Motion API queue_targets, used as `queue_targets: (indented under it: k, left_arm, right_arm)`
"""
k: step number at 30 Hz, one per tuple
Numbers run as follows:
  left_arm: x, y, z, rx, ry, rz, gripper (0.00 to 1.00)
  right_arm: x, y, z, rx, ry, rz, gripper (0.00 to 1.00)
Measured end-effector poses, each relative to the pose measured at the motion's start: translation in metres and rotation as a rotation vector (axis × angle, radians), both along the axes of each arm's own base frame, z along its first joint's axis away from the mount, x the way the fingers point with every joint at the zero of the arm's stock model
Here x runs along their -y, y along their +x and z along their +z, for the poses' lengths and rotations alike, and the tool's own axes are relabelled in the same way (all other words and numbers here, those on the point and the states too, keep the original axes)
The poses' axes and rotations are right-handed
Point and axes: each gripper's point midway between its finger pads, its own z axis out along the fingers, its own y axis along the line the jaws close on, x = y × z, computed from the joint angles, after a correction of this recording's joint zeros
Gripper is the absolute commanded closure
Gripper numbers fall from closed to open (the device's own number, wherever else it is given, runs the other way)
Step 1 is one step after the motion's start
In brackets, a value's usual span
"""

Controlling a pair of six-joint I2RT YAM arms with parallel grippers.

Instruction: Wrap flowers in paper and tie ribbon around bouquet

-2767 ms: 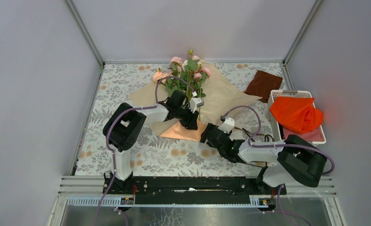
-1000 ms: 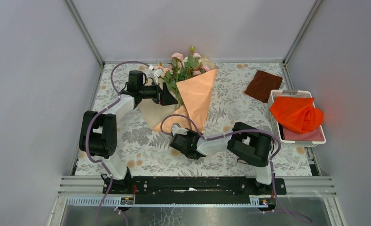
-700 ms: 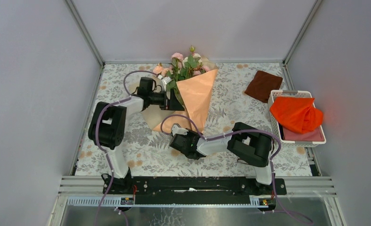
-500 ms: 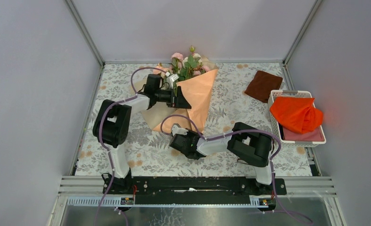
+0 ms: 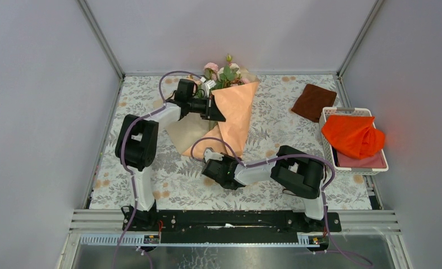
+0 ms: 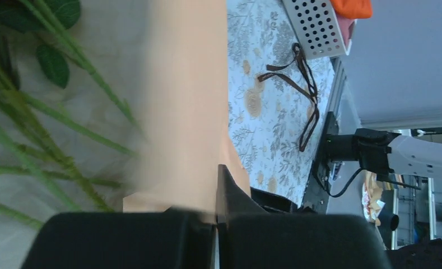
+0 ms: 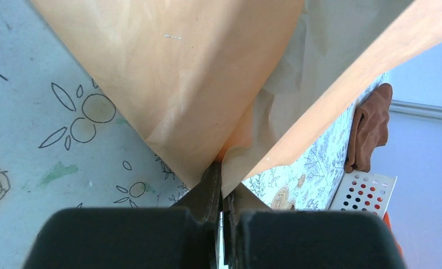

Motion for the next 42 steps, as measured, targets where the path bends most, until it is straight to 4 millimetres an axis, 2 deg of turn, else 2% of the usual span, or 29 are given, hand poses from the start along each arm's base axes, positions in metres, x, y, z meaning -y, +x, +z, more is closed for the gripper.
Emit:
queue_targets:
  k: [1,2,3,4,5,7,11,15,18,21,23,26,28,32,33,34,38,39,42]
  left_arm:
    - [-0.004,0.001,0.000,-0.003,0.011,0.002,1.00]
    - [-0.008,0.002,-0.001,-0.004,0.022,0.004,1.00]
    - [-0.014,0.004,-0.003,-0.006,0.037,0.011,1.00]
    - [-0.020,0.006,-0.007,-0.003,0.055,0.022,1.00]
    - [-0.029,0.009,-0.012,0.000,0.077,0.039,1.00]
    - [-0.045,0.014,-0.021,0.006,0.118,0.068,1.00]
    - [-0.077,0.026,-0.044,0.001,0.183,0.124,1.00]
    - [-0.109,0.034,-0.083,-0.062,0.234,0.176,1.00]
    - [-0.123,0.031,-0.108,-0.120,0.253,0.191,1.00]
    - [-0.126,0.031,-0.108,-0.121,0.247,0.189,1.00]
    - [-0.126,0.031,-0.108,-0.118,0.248,0.189,1.00]
    - [-0.126,0.031,-0.108,-0.118,0.248,0.190,1.00]
    - [-0.127,0.031,-0.108,-0.123,0.250,0.194,1.00]
    - [-0.127,0.032,-0.109,-0.132,0.256,0.204,1.00]
    - [-0.127,0.032,-0.109,-0.135,0.256,0.207,1.00]
    - [-0.127,0.032,-0.109,-0.137,0.255,0.208,1.00]
    - [-0.127,0.031,-0.109,-0.144,0.253,0.211,1.00]
    - [-0.127,0.031,-0.109,-0.144,0.253,0.212,1.00]
    - [-0.127,0.030,-0.110,-0.148,0.251,0.212,1.00]
  right_arm:
    - [0.000,0.000,0.000,0.002,-0.001,0.001,0.87]
    - [-0.001,0.001,0.001,0.005,-0.001,0.002,0.65]
    - [-0.001,0.001,0.002,0.007,-0.002,0.003,0.47]
    - [-0.001,0.001,0.002,0.007,-0.001,0.002,0.38]
    - [0.001,0.003,0.006,0.023,-0.025,0.006,0.32]
    - [0.000,0.005,0.017,0.039,-0.026,0.010,0.27]
    - [-0.014,-0.003,0.032,-0.021,0.057,0.068,0.23]
    - [-0.027,-0.020,0.059,-0.115,0.186,0.169,0.21]
    - [-0.039,-0.033,0.082,-0.183,0.300,0.249,0.22]
    - [-0.052,-0.043,0.100,-0.279,0.453,0.318,0.24]
    - [-0.058,-0.034,0.111,-0.325,0.594,0.308,0.30]
    - [-0.064,-0.006,0.122,-0.344,0.794,0.227,0.45]
    - [-0.069,0.012,0.119,-0.356,0.894,0.150,0.43]
    - [-0.079,0.034,0.086,-0.414,0.992,-0.057,0.20]
    - [-0.076,0.037,0.074,-0.440,1.035,-0.128,0.05]
    - [-0.071,0.038,0.065,-0.464,1.079,-0.198,0.01]
    - [-0.039,0.046,0.028,-0.545,1.249,-0.445,0.00]
    - [-0.036,0.046,0.020,-0.569,1.272,-0.486,0.01]
    - [-0.057,0.050,0.026,-0.631,1.400,-0.485,0.07]
